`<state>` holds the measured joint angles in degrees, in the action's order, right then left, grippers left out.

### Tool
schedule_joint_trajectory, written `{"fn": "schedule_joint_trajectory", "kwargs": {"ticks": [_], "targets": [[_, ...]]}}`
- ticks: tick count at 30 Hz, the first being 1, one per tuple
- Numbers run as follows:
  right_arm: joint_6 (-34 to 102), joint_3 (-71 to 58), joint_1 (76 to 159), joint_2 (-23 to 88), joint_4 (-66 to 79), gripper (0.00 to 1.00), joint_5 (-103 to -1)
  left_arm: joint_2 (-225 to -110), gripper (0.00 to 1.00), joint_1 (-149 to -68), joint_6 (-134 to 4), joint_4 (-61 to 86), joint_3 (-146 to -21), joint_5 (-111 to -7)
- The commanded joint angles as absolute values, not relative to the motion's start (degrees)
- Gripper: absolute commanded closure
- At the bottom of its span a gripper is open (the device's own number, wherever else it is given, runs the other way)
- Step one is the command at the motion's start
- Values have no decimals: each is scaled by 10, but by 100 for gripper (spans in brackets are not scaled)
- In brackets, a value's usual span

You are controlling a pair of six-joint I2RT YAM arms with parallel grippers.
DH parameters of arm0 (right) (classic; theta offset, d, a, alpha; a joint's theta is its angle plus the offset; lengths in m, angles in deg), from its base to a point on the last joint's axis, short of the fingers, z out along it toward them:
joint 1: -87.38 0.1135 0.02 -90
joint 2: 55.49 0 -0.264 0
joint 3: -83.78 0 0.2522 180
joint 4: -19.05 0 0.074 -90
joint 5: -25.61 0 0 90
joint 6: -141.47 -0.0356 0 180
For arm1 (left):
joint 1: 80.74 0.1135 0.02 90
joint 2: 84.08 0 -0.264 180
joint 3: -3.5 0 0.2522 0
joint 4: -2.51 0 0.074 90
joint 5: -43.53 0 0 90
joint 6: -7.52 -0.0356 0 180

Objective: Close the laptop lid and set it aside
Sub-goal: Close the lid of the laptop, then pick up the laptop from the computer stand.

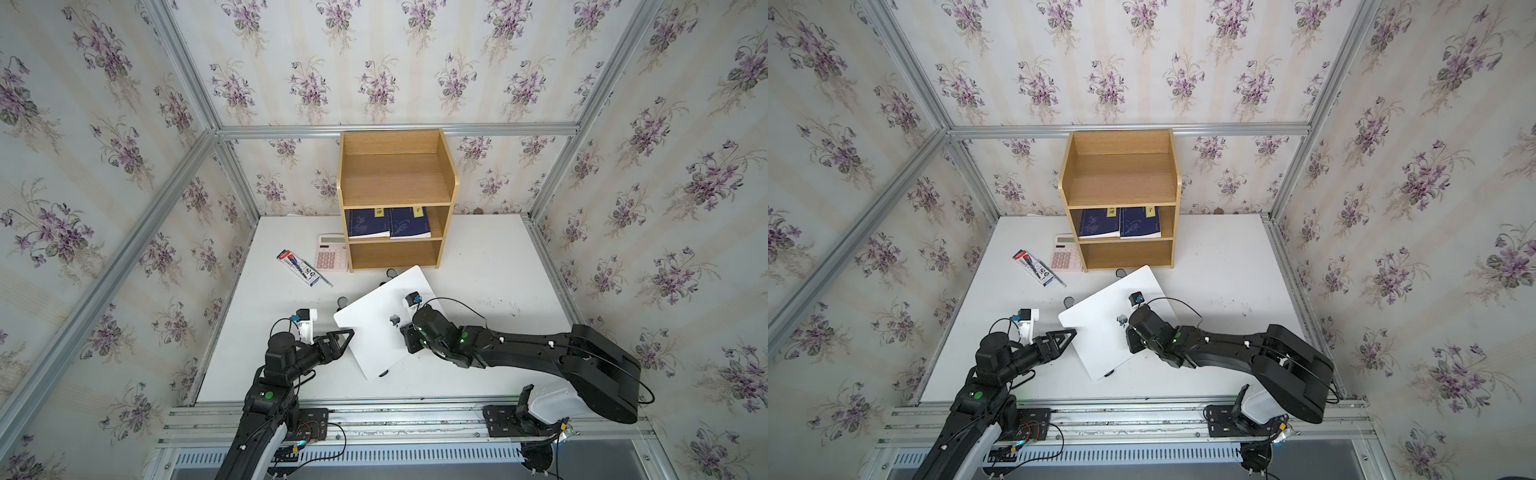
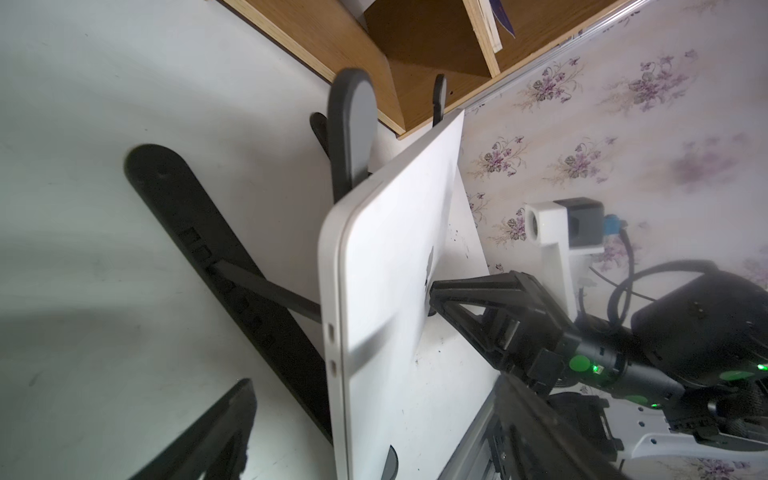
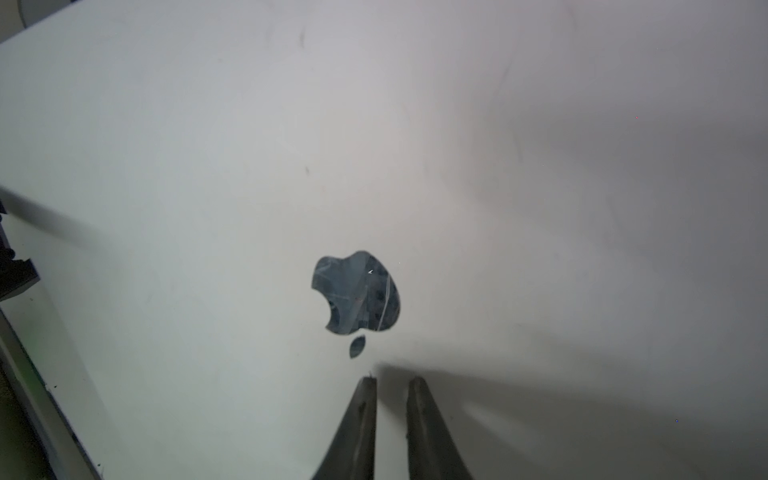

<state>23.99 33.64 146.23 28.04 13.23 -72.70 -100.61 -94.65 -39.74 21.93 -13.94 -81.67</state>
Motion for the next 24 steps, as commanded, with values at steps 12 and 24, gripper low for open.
{"fn": "schedule_joint_trajectory", "kwargs": {"ticks": [12, 24], "targets": [[235, 381, 1418, 78, 94, 75, -885, -1102, 25, -1039, -396, 142, -124, -723], [237, 367, 1244, 163, 90, 73, -782, -1132, 40, -1079, -389, 120, -137, -708]]}}
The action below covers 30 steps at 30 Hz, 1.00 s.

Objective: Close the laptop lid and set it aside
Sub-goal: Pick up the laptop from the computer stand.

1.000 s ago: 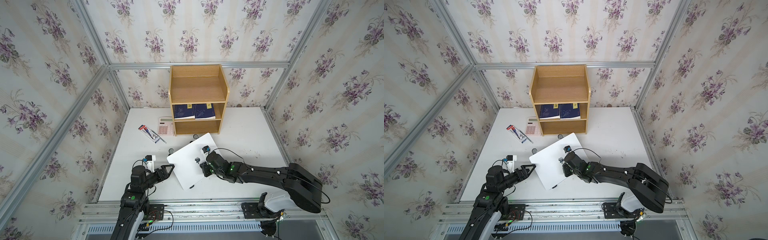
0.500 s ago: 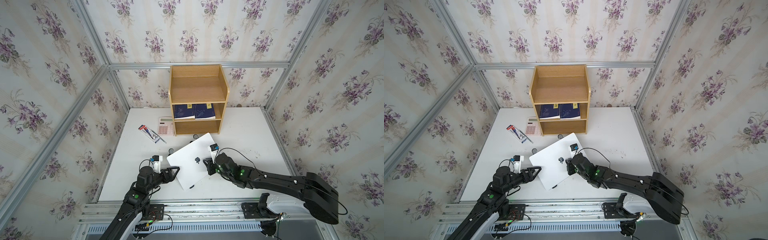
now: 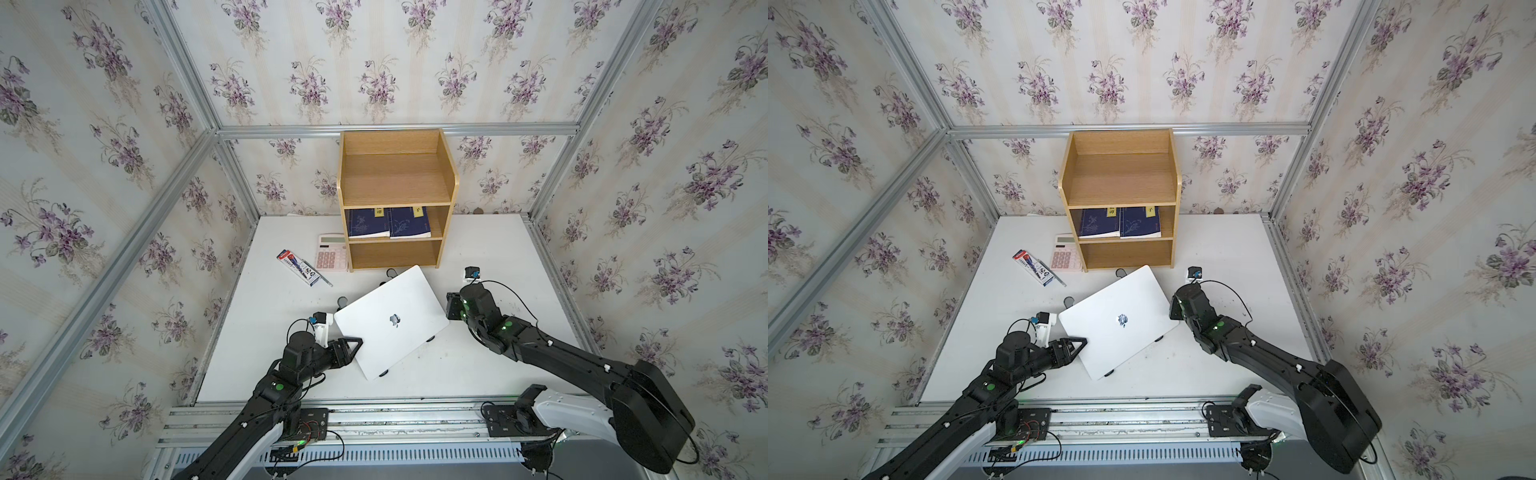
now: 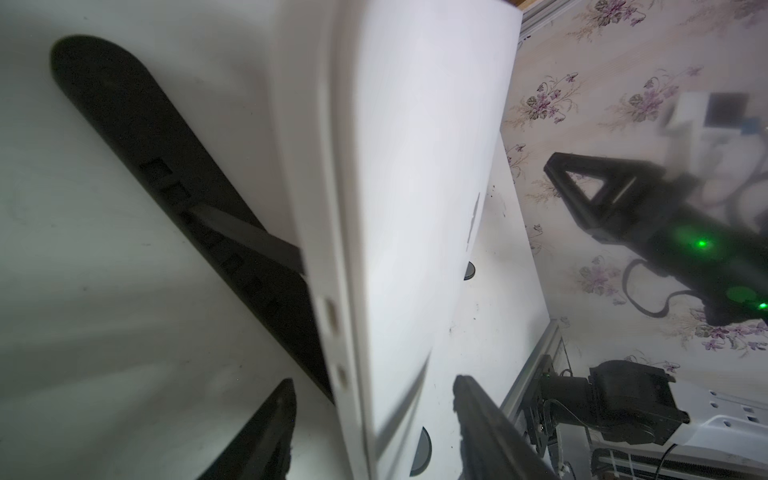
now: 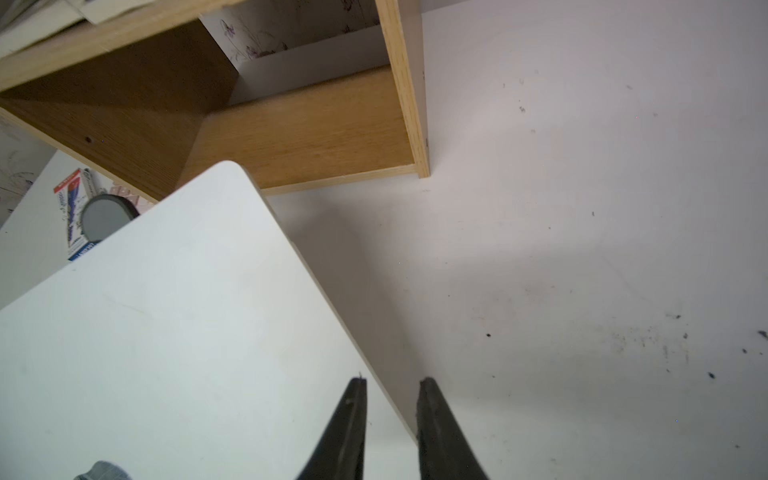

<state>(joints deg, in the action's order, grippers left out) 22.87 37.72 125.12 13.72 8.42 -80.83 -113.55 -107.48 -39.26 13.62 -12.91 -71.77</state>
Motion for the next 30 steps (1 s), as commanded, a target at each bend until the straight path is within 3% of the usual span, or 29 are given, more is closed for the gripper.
{"fn": "schedule_joint_trajectory", "kwargs": {"ticks": [1, 10, 14, 30], "targets": [[238, 362, 1241, 179, 92, 73, -778, -1131, 42, -1080, -387, 125, -139, -706], [241, 340, 1222, 283, 125, 76, -750, -1106, 47, -1086, -390, 164, -165, -710], [242, 338, 1221, 293, 123, 76, -751, -1102, 54, -1090, -388, 164, -168, -707], [221, 367, 1221, 314, 153, 77, -709, -1120, 56, -1112, -394, 146, -194, -705]]}}
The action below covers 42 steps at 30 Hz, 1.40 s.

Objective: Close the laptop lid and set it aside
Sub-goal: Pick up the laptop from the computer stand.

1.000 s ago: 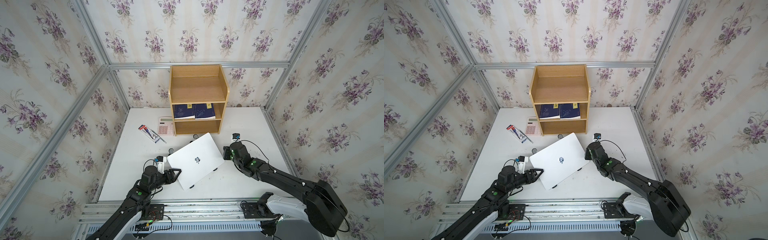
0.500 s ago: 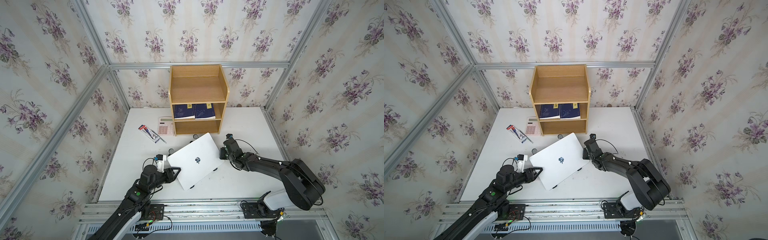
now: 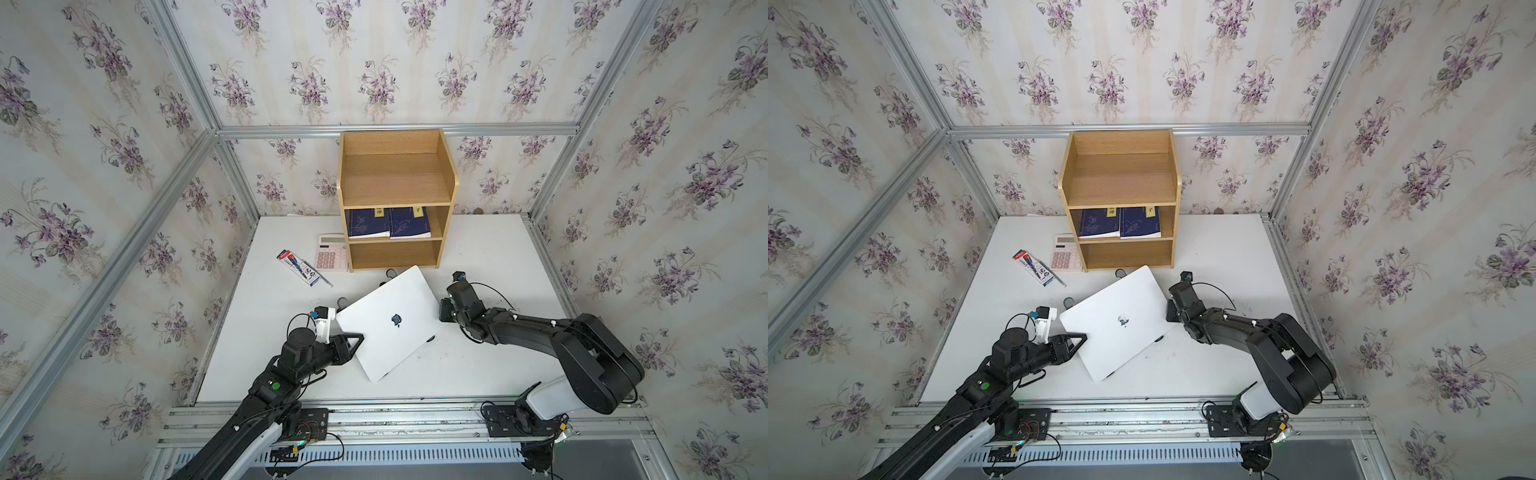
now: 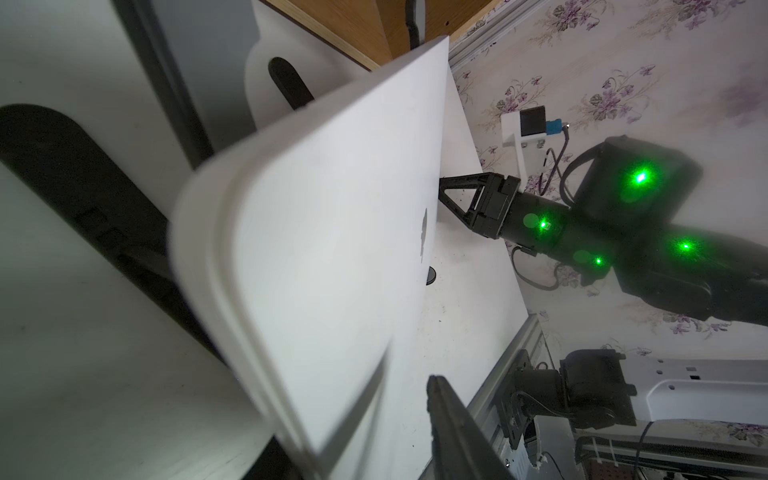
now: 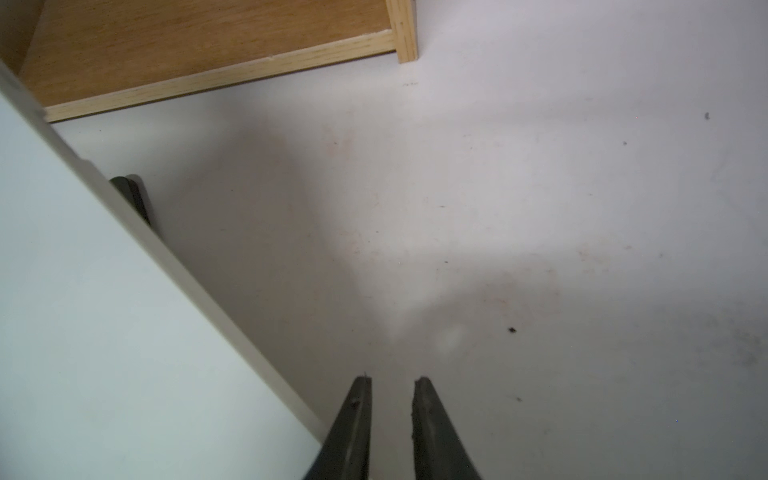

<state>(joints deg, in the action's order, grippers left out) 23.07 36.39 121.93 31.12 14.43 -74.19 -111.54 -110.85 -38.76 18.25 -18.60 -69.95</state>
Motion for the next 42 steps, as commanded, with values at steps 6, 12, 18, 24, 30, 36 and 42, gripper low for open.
{"fn": "schedule_joint_trajectory", "kwargs": {"ticks": [6, 12, 18, 24, 30, 36, 42], "targets": [[207, 380, 1221, 311, 161, 77, -692, -1145, 56, -1120, -398, 115, -195, -694], [196, 389, 1221, 304, 167, 77, -679, -1177, 58, -1127, -398, 86, -201, -683], [194, 391, 1221, 292, 165, 77, -680, -1210, 63, -1136, -397, 64, -206, -676], [195, 391, 1221, 276, 158, 77, -685, -1209, 75, -1138, -402, 81, -220, -672], [195, 398, 1221, 251, 154, 77, -692, -1188, 89, -1139, -419, 125, -244, -674], [191, 400, 1221, 196, 116, 77, -724, -1181, 99, -1139, -413, 164, -291, -673], [176, 410, 1221, 100, 66, 77, -775, -1140, 100, -1139, -412, 233, -340, -649]]}}
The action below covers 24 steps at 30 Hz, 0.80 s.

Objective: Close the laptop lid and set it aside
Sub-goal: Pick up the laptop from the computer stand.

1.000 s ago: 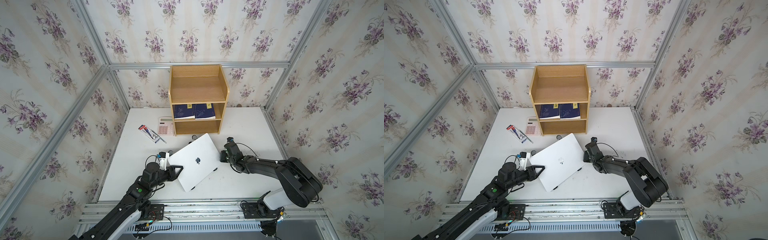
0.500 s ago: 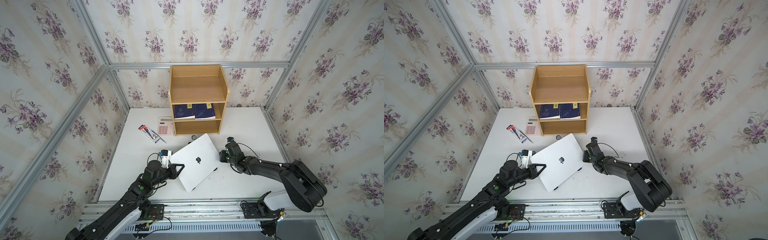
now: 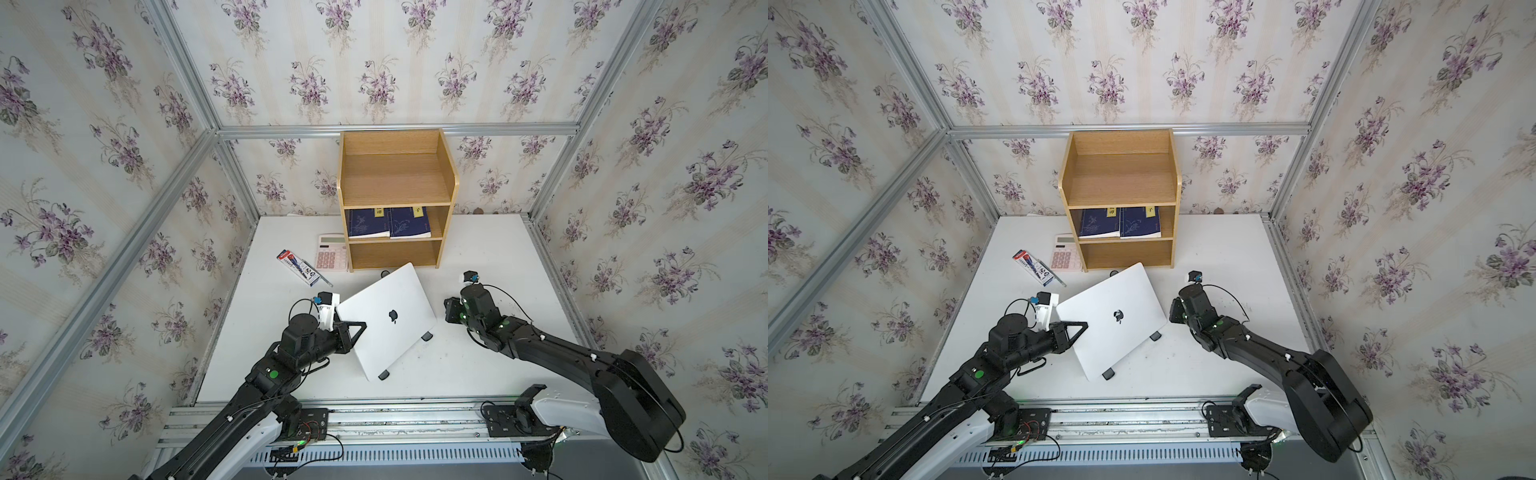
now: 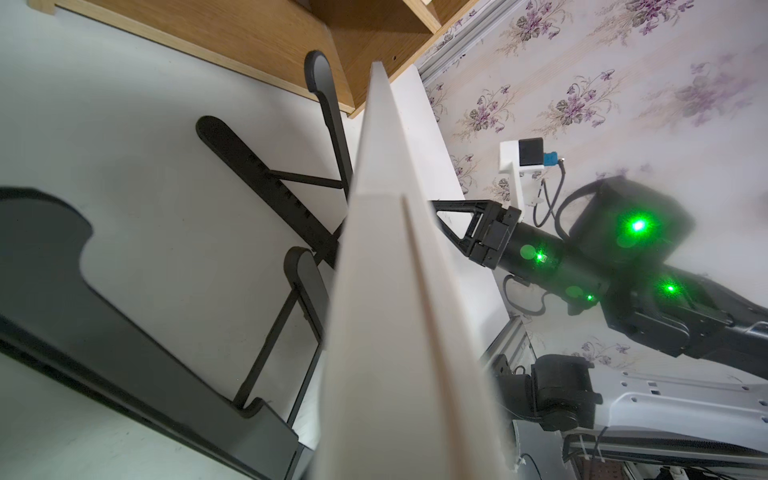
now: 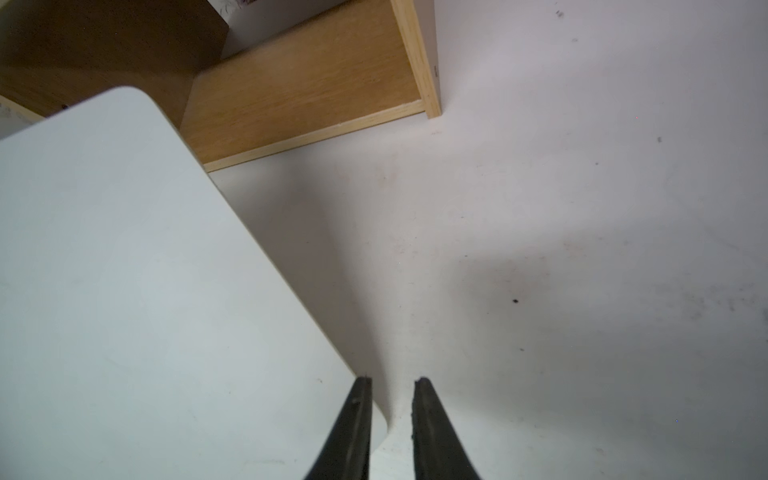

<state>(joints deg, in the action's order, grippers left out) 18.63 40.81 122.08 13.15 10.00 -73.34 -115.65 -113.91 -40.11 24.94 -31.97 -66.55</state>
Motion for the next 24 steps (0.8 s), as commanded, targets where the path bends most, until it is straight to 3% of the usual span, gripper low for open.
{"fn": "schedule_joint_trajectory", "kwargs": {"ticks": [1, 9, 19, 24], "targets": [[172, 412, 1221, 83, 57, 77, -783, -1131, 100, -1139, -407, 245, -346, -643], [153, 408, 1221, -54, -2, 75, -815, -1055, 100, -1139, -370, 320, -396, -601], [125, 377, 1221, -124, -49, 71, -820, -965, 100, -1139, -301, 360, -448, -562], [89, 365, 1221, -146, -64, 59, -831, -927, 100, -1139, -280, 411, -502, -555]]}}
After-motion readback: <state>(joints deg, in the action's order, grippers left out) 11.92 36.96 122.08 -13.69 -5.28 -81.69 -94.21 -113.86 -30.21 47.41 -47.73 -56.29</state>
